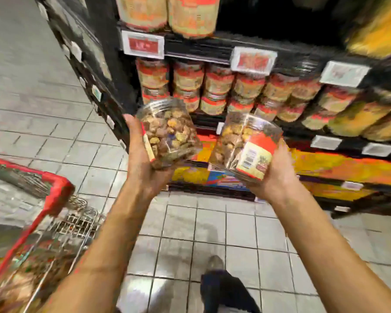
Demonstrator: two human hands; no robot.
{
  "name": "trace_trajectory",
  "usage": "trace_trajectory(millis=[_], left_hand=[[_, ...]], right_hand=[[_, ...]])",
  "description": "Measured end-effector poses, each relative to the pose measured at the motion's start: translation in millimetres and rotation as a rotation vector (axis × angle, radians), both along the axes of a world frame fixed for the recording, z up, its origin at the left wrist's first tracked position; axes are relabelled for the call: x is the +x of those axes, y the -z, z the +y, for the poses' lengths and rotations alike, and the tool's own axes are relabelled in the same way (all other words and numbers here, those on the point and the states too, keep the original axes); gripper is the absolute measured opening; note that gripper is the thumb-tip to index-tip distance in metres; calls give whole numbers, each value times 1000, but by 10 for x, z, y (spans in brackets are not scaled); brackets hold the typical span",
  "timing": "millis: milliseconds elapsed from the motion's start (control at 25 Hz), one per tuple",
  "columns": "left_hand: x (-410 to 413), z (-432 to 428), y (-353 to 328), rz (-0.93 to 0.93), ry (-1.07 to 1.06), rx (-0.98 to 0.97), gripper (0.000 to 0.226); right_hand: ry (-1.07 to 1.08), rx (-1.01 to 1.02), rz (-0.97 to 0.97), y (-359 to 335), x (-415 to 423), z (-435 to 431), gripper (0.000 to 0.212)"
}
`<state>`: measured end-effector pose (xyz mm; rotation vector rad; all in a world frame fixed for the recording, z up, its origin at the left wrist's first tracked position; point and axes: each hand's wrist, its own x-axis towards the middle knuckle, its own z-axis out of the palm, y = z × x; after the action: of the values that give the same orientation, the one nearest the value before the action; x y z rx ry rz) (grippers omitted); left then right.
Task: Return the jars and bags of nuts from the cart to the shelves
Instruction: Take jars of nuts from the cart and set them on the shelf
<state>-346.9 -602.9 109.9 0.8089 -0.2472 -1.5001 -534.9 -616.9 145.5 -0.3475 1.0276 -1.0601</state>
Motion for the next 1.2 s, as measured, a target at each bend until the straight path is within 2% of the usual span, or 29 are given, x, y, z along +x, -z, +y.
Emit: trace_trajectory(millis=[80,240,360,440,600,720,880,1080,1200], left_hand=[[-385,-334,89,-109,-27,-42,61],[-955,-960,386,-513,-290,-60,33],[-1060,-1355,711,-810,-461,-76,56],[-1085,-1583,940,-986,-521,-105,66],[-1098,-1849,1321,-1202,-669,-183,88],[-1095,-2077,1441,-1256,-712,-280,85],[-1148,-2281,1424,-1243,-718,-243,93],[-1234,-2320,1482,-1217,-620,-215,95],[-1228,-2244,1495,-1387,-545,-201,98]], right_hand=[[22,84,36,98,-311,-350,41],[49,152,38,316,-645,-871,43],[49,189,81,623,-744,-1128,48],[42,206,41,825,-782,-1289,48],[74,178,-13,1175,-797,-1470,55],[85,159,-53,1339,-786,-1605,60],[63,131,-103,1433,-803,-1633,48],[26,157,-92,1462,-845,-1549,49],[30,154,-68,1445,-857,-1480,50]])
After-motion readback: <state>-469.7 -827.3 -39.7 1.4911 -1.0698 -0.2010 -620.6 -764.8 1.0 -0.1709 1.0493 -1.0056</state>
